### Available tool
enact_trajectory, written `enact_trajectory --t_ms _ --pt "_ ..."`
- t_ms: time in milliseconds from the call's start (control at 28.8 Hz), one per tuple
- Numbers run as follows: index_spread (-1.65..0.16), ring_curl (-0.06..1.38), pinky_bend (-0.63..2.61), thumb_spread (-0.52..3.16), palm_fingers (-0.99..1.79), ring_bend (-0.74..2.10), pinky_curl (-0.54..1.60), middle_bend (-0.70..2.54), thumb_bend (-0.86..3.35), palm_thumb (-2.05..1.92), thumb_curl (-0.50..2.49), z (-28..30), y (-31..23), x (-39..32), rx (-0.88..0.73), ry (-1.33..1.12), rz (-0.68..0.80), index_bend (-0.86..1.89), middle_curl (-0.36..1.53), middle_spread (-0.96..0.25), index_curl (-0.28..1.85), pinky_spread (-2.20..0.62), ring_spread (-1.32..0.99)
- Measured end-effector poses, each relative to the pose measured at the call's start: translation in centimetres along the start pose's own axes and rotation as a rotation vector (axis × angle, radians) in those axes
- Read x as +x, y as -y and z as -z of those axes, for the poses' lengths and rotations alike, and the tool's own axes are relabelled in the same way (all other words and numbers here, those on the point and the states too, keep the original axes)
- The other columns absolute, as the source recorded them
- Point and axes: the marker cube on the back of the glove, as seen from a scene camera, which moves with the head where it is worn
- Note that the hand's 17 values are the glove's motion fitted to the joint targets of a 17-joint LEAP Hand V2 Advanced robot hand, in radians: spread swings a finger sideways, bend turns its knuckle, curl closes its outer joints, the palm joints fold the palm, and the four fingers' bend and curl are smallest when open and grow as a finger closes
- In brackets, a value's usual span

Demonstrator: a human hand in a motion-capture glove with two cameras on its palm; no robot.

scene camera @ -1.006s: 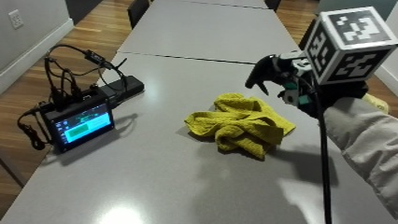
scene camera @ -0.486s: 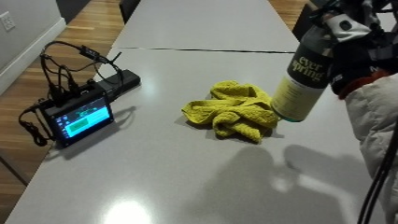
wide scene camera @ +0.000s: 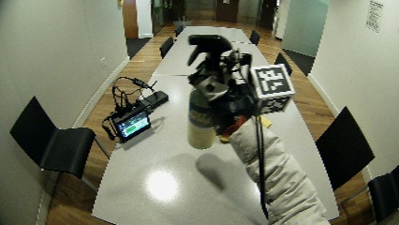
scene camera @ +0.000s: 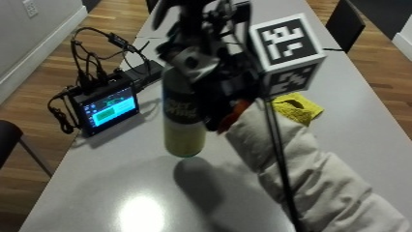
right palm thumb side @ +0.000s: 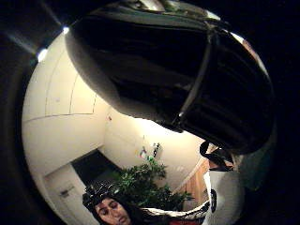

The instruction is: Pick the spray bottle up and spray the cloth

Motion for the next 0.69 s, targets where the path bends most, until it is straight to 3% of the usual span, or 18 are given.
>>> enact_trajectory --t_ms 243,416,555,625,694 --pt "-0.22 0.46 0.18 0.38 1.05 0.22 0.41 0.28 -0.02 1.11 0.73 -12.0 -2.4 1.4 -0.213 0.057 0.067 0.18 0.52 -0.07 0.55 -0.04 -0.16" --pt "-0.22 0.47 0.17 0.4 1.02 0.2 0.41 0.27 -0.02 1.12 0.73 -14.5 -3.0 2.7 -0.221 0.051 0.067 0.18 0.53 -0.08 0.55 -0.04 -0.17" --pt "-0.24 0.47 0.17 0.43 0.98 0.2 0.4 0.27 -0.03 1.12 0.73 -15.5 -3.2 3.3 -0.345 0.051 0.05 0.15 0.53 -0.08 0.54 -0.04 -0.17" --pt "-0.26 0.47 0.02 0.53 0.8 0.22 0.36 0.31 -0.06 1.04 0.71 -15.3 -3.9 3.5 -0.439 0.075 0.02 0.13 0.54 -0.08 0.53 -0.01 -0.17" --pt "-0.28 0.48 -0.04 0.6 0.42 0.15 0.33 0.37 -0.07 0.98 0.68 -14.1 -5.1 3.2 -0.508 0.116 -0.024 0.14 0.55 -0.08 0.53 0.06 -0.15"
